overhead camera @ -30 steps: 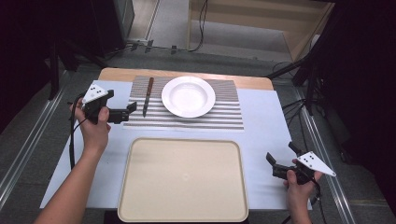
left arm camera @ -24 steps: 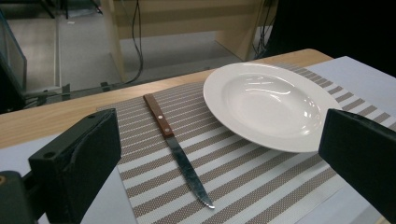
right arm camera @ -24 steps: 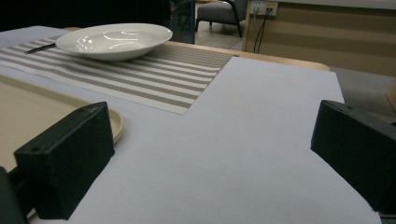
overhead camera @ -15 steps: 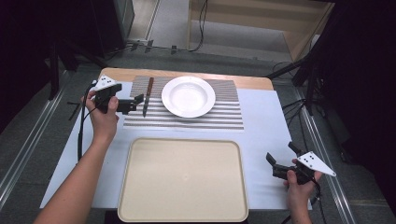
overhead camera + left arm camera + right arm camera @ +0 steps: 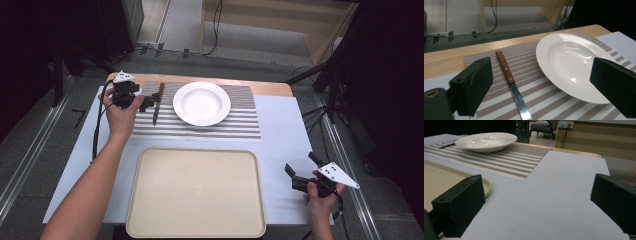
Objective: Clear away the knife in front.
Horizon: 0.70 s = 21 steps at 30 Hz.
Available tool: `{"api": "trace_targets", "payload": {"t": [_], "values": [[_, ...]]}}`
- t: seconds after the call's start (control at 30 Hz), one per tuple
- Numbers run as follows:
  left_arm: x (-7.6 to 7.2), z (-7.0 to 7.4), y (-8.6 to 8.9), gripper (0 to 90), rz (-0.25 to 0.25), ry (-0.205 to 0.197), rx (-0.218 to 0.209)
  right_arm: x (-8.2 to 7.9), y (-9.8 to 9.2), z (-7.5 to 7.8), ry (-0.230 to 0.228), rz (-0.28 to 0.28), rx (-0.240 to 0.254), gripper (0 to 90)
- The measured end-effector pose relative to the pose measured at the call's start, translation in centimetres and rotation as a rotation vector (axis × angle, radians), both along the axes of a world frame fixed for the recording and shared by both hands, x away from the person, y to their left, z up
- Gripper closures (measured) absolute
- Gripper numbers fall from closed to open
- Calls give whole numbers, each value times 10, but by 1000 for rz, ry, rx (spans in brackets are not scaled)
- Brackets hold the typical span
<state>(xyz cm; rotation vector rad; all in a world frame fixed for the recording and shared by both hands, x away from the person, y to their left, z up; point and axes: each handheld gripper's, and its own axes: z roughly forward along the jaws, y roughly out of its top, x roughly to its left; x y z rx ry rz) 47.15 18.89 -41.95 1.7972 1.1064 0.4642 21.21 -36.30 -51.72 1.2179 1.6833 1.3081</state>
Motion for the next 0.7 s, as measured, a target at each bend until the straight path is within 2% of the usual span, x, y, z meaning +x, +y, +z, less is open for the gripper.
{"api": "trace_targets", "payload": {"t": [0.07, 0.1, 0.13, 0.2, 0.27, 0.33, 0.37, 0.4, 0.43, 0.57, 0.6, 0.63, 0.7], "values": [[6, -1, -3, 131, 18, 16, 12, 0, 0, 0, 0, 1, 2, 0], [11, -1, -6, 168, 29, 42, 17, 0, 0, 0, 2, 1, 3, 0], [11, -1, -6, 187, 29, 42, 17, 0, 0, 0, 2, 1, 3, 0], [21, -2, -10, 221, 46, 88, 42, 0, 0, 0, 2, 1, 3, 0], [24, -3, -11, 234, 45, 100, 48, 0, 0, 0, 1, 1, 6, 0], [33, -4, -15, 308, 56, 142, 67, 0, 0, 0, 1, 3, 8, 0], [33, -4, -15, 325, 56, 142, 67, 0, 0, 0, 1, 3, 8, 0], [39, -6, -17, 340, 65, 172, 76, 0, -1, 0, 1, 4, 9, 0], [39, -6, -17, 349, 65, 172, 76, 0, -1, 0, 1, 4, 9, 0], [53, -11, -22, 391, 78, 255, 93, 1, -1, 0, 3, 4, 11, 0], [58, -13, -22, 402, 89, 305, 83, 1, -1, 0, 3, 4, 10, 0], [58, -13, -22, 419, 89, 305, 83, 1, -1, 0, 3, 4, 10, 0], [64, -16, -23, 426, 107, 342, 101, 1, -1, -1, 4, 4, 11, 0]]}}
